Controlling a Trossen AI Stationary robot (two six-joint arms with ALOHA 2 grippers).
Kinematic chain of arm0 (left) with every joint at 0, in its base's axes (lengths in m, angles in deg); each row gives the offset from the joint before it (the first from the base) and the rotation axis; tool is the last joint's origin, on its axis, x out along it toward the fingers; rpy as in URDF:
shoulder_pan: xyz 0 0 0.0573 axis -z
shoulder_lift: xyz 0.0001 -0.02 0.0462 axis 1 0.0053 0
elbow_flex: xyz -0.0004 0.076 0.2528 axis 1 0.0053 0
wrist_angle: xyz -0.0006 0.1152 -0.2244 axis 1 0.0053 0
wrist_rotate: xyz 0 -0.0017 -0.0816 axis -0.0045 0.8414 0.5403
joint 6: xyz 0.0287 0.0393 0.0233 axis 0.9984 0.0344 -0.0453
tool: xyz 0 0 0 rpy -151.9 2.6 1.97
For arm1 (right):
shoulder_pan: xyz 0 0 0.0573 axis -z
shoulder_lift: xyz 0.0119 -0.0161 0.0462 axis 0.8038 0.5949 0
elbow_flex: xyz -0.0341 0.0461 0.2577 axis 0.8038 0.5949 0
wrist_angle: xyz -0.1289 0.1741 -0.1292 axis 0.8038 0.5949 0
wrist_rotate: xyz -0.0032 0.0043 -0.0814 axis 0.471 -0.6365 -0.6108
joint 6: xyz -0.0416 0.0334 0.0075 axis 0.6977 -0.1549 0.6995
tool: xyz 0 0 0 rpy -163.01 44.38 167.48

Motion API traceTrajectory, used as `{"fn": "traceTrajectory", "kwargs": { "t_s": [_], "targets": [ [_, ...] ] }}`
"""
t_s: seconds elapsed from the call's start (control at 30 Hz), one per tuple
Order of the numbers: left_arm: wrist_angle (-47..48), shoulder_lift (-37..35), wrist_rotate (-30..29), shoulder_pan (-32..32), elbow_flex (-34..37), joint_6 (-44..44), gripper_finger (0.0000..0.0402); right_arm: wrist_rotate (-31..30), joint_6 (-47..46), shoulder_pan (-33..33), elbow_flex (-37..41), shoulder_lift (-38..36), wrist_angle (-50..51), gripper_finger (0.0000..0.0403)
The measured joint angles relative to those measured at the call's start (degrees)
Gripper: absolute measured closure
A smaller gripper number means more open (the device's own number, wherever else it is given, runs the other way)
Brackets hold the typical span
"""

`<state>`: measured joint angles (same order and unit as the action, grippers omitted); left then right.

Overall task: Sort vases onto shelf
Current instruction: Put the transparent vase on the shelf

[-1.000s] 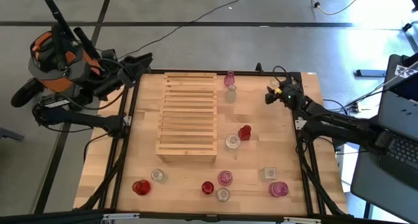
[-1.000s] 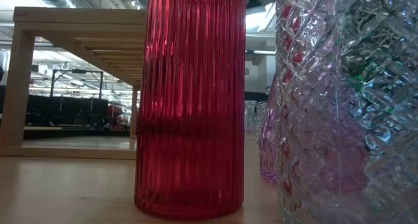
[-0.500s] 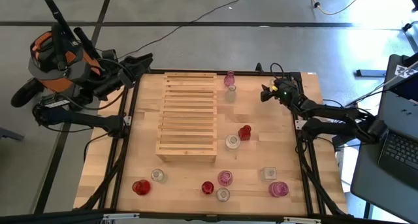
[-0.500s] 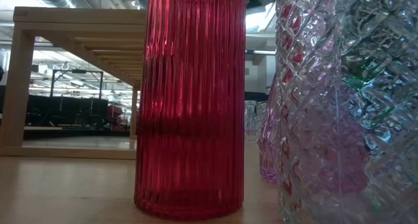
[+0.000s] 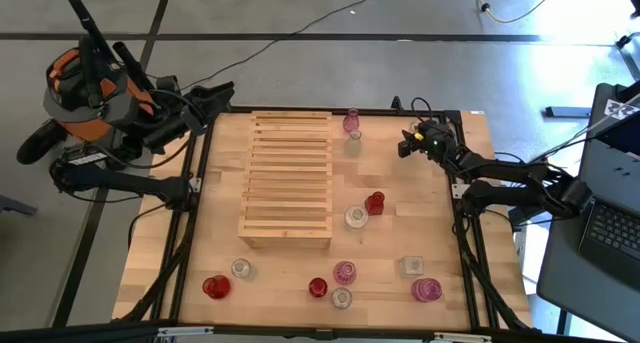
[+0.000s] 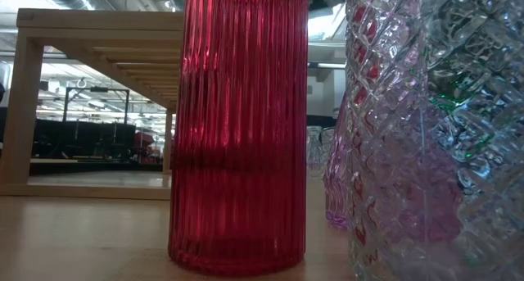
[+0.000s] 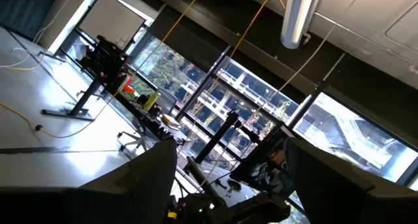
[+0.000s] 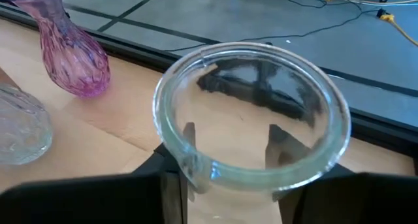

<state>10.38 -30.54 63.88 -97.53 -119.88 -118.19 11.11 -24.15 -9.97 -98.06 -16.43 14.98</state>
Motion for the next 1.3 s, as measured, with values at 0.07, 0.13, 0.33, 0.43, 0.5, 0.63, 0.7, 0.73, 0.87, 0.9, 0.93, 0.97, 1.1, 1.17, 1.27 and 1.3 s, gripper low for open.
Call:
{"fn": "traceTrajectory", "kwargs": {
  "t_s": [0.07,0.13,0.33,0.43,0.5,0.63,0.7,0.73,0.87,0.9,0.93,0.97,1.1,1.17,1.27,1.3],
  "targets": [
    [0.0,0.0,0.0,0.0,0.0,0.0,0.0127,0.1,0.0,0.0,0.0,0.0,0.0,0.0284],
    [0.0,0.0,0.0,0.0,0.0,0.0,0.0127,0.9,0.2,0.0,0.0,0.0,-0.5,0.0284],
    [0.0,0.0,0.0,0.0,0.0,0.0,0.0127,6.9,3.3,0.0,-2.6,-0.2,-7.8,0.0284],
    [0.0,0.0,0.0,0.0,0.0,0.0,0.0127,9.5,5.8,0.0,-7.3,-0.4,-7.6,0.0284],
    [0.2,0.0,0.0,0.0,0.0,0.0,0.0127,11.7,7.1,0.0,-11.6,-0.5,-7.0,0.0284],
    [1.1,0.0,0.0,0.0,0.0,0.0,0.0127,16.8,11.3,-0.1,-22.5,-0.5,-2.0,0.0284],
    [1.4,0.0,0.0,0.0,0.0,0.0,0.0127,19.1,14.1,-0.1,-28.6,-0.1,1.8,0.0284],
    [1.5,0.0,0.0,0.0,0.0,0.0,0.0127,20.3,15.1,-0.1,-31.6,0.2,3.6,0.0284],
    [1.9,0.0,0.0,0.0,0.0,0.0,0.0127,26.1,16.3,-0.2,-42.0,3.7,9.7,0.0284],
    [1.9,0.0,0.0,0.0,0.0,0.0,0.0127,27.5,16.3,-0.8,-44.3,4.9,10.6,0.0284],
    [1.9,0.0,0.0,0.0,0.0,0.0,0.0127,28.3,16.2,-1.6,-46.6,6.4,11.4,0.0284],
    [1.9,0.0,0.0,0.0,0.0,0.0,0.0127,29.0,16.2,-2.6,-48.9,7.9,12.0,0.0284],
    [1.9,0.0,0.0,0.0,0.0,0.0,0.0127,33.3,16.2,-7.5,-57.8,16.1,15.0,0.0284],
    [1.9,0.0,0.0,0.0,0.0,0.0,0.0127,35.2,16.2,-10.1,-62.7,21.0,16.5,0.0284],
    [1.9,0.0,0.0,0.0,0.0,-0.1,0.0127,37.2,17.9,-13.0,-70.8,28.1,21.1,0.0284],
    [1.9,0.0,0.0,0.0,0.0,-0.1,0.0127,37.9,18.8,-13.7,-73.6,30.3,23.1,0.0284]
  ]
}}
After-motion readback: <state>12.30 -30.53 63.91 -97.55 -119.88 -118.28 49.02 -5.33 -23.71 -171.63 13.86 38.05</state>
